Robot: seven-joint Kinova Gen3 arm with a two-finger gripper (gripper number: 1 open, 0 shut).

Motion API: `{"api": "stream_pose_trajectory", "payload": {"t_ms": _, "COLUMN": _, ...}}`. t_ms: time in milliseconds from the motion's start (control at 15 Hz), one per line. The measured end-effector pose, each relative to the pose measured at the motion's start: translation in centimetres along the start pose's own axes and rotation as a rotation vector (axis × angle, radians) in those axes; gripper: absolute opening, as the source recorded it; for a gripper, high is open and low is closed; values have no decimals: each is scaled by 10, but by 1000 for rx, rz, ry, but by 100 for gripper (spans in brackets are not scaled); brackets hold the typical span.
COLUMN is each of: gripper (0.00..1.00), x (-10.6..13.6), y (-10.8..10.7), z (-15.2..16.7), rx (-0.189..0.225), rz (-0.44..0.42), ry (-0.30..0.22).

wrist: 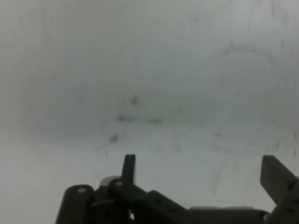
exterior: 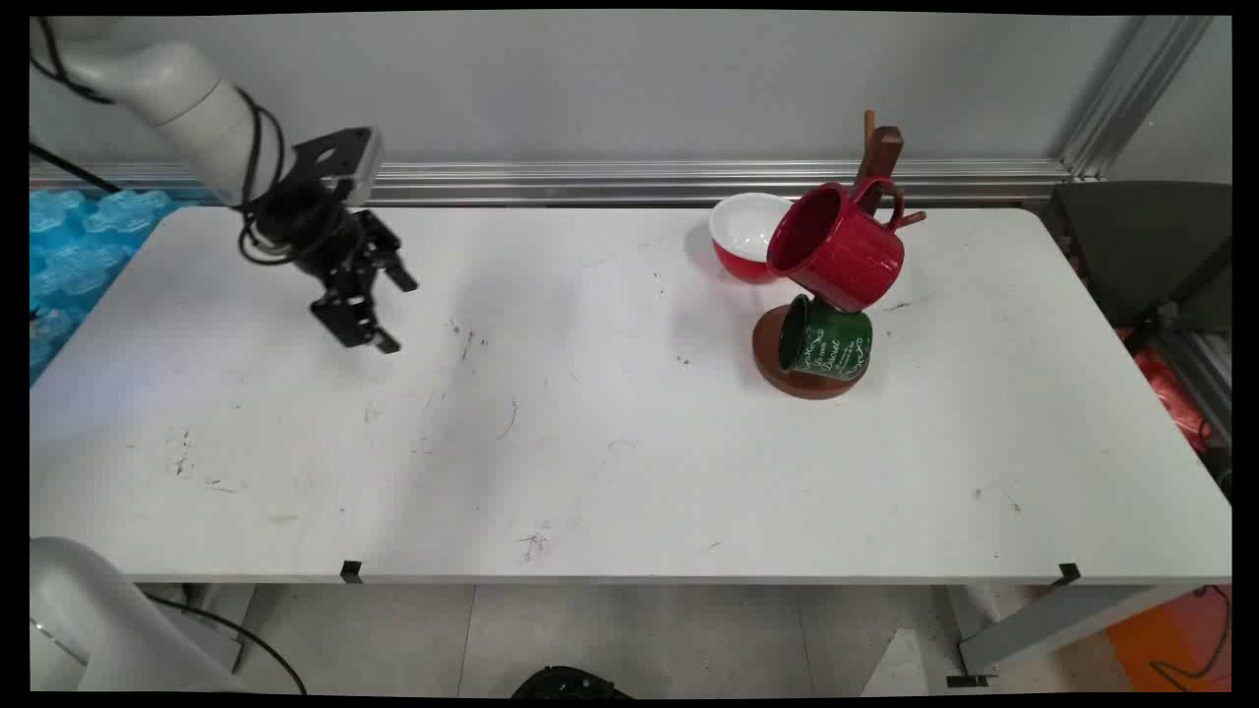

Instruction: Pick up the red mug from the rack

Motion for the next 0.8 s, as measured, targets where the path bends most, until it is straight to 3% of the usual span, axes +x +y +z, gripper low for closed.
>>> {"api": "stream_pose_trajectory", "payload": {"t_ms": 400, "gripper": 100, "x": 53, "y": -2, "z": -6, "rx": -13, "rz": 6, "ry": 116}}
{"api": "stream_pose_trajectory", "payload": {"t_ms": 800, "gripper": 100, "x": 115, "y": 3, "z": -15, "rx": -36, "rz": 18, "ry": 273}}
